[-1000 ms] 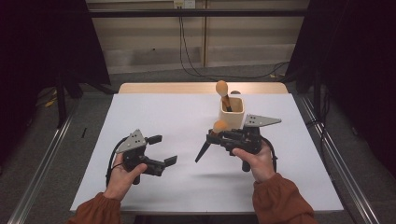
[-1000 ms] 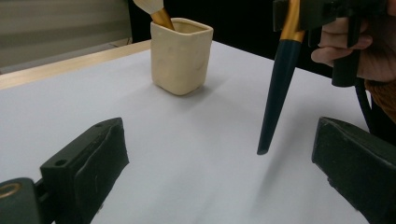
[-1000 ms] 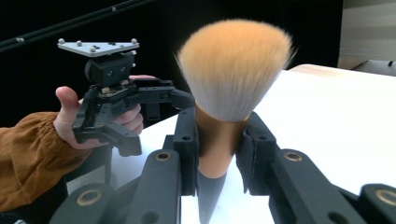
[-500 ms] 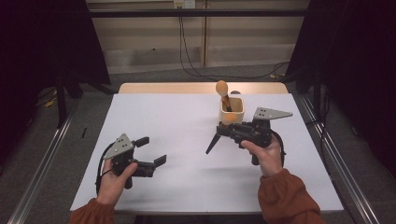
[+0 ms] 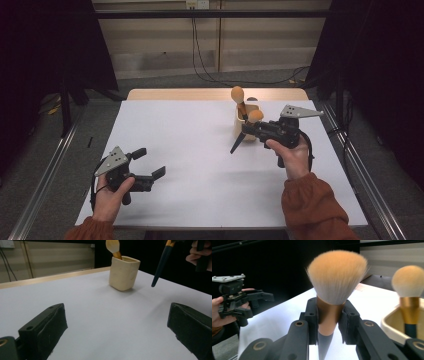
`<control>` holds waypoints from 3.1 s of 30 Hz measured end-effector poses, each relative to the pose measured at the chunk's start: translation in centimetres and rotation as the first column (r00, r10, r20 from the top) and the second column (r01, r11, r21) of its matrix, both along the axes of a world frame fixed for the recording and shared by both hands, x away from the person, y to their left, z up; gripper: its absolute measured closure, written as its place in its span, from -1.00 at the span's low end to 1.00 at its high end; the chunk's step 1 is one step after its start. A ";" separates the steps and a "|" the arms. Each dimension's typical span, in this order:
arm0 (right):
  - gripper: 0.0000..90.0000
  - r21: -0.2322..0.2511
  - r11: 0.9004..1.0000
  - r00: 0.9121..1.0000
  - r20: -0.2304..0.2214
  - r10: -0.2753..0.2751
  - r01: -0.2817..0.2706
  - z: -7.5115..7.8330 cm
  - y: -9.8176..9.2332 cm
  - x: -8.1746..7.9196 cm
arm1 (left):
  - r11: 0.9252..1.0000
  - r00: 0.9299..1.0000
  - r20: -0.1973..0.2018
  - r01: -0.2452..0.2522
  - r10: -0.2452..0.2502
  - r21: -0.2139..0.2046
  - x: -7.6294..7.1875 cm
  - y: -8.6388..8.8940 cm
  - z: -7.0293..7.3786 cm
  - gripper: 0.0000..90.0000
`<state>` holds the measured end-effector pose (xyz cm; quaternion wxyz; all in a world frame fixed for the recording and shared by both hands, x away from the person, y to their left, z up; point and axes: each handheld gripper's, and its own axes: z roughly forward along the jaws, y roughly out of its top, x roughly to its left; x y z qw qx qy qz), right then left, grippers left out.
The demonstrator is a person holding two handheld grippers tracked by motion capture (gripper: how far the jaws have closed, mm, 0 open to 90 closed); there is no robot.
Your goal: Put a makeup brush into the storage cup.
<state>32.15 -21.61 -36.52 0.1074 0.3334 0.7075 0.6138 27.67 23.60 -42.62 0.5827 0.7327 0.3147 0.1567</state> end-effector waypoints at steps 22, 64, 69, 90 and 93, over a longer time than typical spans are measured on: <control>0.60 -0.026 0.993 0.991 0.081 -0.109 0.112 4.3 -2.8 2.0 | 0.999 0.999 0.011 -0.033 0.033 -0.012 -0.8 0.8 -0.9 -0.96; 0.60 -0.126 0.961 0.968 0.066 -0.240 0.247 4.6 -3.8 7.3 | 1.000 1.000 0.015 -0.017 0.017 0.007 -0.8 0.9 -0.8 -0.96; 0.60 -0.136 0.962 0.971 0.062 -0.230 0.237 3.8 -3.6 7.5 | 1.000 1.000 0.016 -0.016 0.016 0.012 -0.8 0.9 -0.8 -0.96; 0.60 -0.166 0.953 0.968 0.036 -0.250 0.252 1.0 -3.7 8.0 | 1.000 1.000 0.008 -0.016 0.016 0.019 -0.6 1.1 -1.0 -0.96; 0.60 -0.164 0.953 0.967 0.028 -0.253 0.254 0.5 -3.6 8.0 | 1.000 1.000 0.009 -0.016 0.016 0.020 -0.7 1.1 -1.0 -0.96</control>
